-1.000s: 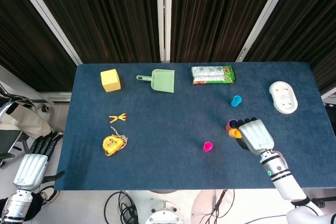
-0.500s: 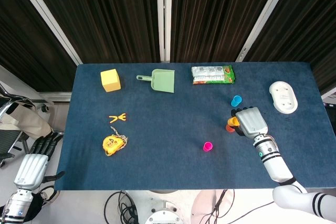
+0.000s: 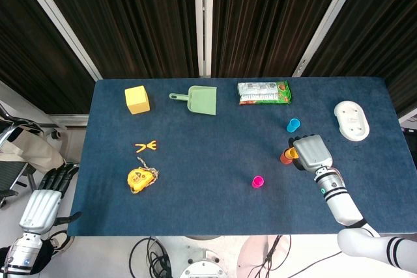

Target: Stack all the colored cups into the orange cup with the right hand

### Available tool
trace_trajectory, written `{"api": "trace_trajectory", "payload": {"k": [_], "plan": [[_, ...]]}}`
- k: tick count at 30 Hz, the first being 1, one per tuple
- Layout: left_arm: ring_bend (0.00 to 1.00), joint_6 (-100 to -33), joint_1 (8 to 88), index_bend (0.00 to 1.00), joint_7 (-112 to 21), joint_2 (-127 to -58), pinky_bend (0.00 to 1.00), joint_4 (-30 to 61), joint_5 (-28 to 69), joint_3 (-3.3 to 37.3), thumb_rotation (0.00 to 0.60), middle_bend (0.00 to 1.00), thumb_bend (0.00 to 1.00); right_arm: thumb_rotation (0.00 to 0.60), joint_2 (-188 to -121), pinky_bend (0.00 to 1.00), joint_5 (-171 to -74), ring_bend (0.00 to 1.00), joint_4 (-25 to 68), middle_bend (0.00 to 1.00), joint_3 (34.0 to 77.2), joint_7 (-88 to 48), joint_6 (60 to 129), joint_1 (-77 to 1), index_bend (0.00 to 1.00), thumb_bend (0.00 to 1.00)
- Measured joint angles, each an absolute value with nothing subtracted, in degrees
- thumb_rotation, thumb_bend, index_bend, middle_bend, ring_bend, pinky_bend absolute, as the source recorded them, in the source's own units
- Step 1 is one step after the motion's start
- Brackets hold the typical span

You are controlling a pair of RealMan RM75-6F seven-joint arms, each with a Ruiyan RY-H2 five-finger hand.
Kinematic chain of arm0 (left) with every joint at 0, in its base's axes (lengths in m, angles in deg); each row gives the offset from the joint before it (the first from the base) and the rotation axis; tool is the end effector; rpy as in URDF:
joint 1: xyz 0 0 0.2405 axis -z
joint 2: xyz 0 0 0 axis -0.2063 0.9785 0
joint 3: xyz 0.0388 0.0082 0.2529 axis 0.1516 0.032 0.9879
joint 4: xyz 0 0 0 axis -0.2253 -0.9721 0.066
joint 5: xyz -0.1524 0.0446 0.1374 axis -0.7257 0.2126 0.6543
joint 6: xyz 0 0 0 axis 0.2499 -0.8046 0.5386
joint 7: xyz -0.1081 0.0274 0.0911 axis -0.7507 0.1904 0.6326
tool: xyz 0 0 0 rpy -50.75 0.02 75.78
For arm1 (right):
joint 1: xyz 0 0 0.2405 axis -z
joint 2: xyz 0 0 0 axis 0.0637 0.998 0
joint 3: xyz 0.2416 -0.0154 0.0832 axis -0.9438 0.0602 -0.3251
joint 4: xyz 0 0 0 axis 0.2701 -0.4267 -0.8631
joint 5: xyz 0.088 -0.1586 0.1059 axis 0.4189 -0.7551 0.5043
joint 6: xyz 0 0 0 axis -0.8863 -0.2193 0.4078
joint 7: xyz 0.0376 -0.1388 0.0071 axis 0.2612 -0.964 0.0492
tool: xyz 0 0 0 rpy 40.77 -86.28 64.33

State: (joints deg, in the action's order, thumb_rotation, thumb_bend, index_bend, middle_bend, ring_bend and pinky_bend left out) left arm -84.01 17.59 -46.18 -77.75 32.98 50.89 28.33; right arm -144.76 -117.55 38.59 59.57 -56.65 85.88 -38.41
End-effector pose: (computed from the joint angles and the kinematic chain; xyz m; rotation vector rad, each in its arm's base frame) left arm -0.3070 0.1609 0.1096 -1.5550 -1.0106 -0.8925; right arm -0.2363 -0.3241 0.0590 1.8091 -0.7802 0.5042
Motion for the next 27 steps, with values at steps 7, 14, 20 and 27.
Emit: {"api": "trace_trajectory", "payload": {"k": [7,14,20,27], "plan": [[0.00,-84.18,17.42,0.02,-45.99,-77.67,0.00,33.08,50.80,28.44,0.600,0.00,0.02,0.600,-143.96,0.30,-117.19,0.24,39.24,0.19,59.46,-55.43,85.86,-38.96,0.07,0.14],[0.00,-83.84,17.65,0.02,-45.94,-77.84,0.00,32.99,50.89,28.45,0.600,0.00,0.02,0.600,-142.38,0.29,-118.17,0.24,38.87,0.21,57.85,-53.40,89.94,-38.44,0.06,0.13],[0.00,-84.13,17.72,0.02,-45.00,-77.82,0.00,33.56,51.56,28.63,0.600,0.00,0.02,0.600,-144.02,0.29,-113.86,0.25,32.05,0.21,56.47,-55.18,87.96,-40.34,0.06,0.15],[0.00,-83.88,17.42,0.02,-44.71,-77.75,0.00,33.83,50.74,28.70,0.600,0.00,0.02,0.600,-149.82,0.32,-105.52,0.25,20.00,0.23,55.35,-58.99,80.63,-45.66,0.10,0.16]]}}
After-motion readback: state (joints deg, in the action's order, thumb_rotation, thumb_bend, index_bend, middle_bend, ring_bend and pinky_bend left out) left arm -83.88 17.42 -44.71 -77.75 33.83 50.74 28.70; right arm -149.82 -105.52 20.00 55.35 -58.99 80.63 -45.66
